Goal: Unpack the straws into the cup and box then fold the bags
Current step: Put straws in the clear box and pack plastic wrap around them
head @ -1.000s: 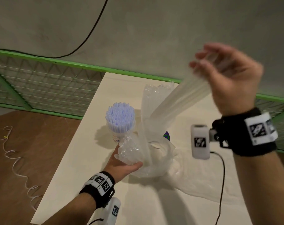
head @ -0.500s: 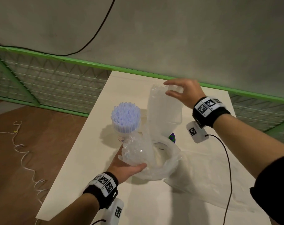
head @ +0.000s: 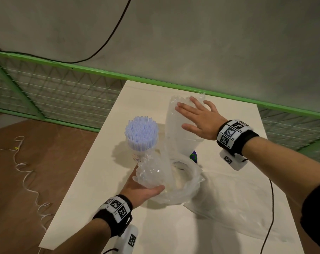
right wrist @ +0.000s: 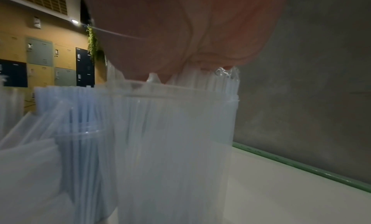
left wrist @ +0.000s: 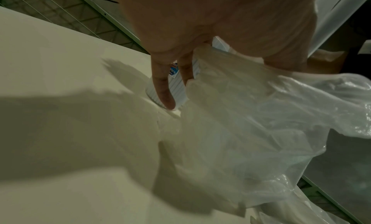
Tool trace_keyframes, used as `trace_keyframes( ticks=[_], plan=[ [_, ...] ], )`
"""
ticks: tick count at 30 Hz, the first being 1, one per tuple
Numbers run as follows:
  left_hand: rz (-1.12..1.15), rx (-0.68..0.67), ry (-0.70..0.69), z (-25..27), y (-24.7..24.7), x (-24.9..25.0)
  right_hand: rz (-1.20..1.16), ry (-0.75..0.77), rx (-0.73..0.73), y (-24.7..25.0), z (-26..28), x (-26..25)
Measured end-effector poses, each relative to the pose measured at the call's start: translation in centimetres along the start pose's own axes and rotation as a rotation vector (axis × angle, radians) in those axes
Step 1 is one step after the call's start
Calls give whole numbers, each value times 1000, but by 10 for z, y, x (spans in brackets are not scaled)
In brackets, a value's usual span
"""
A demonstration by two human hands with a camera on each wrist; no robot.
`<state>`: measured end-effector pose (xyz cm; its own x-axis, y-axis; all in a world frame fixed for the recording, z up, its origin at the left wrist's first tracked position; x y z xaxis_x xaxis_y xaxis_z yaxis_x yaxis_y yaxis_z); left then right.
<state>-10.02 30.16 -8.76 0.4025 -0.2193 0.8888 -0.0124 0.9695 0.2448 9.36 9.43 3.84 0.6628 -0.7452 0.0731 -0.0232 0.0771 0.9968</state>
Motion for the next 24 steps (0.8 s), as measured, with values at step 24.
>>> trace_keyframes(
  ticks=[24],
  plan=[
    [108,-27,-145,7,-3,15,-822,30,9,-8,42,-127]
  ],
)
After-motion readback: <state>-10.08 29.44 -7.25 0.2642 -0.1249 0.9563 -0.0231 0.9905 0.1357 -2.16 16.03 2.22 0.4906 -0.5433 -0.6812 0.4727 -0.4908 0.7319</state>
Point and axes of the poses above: each hand's wrist, its own z-axis away from the middle knuckle, its own y-axis out of the back of the hand, x = y × z, the point moved 5 cm from there along -z, towards the middle knuckle, and after that the axes turned 6 degrees about x, right-handed, at the moved point
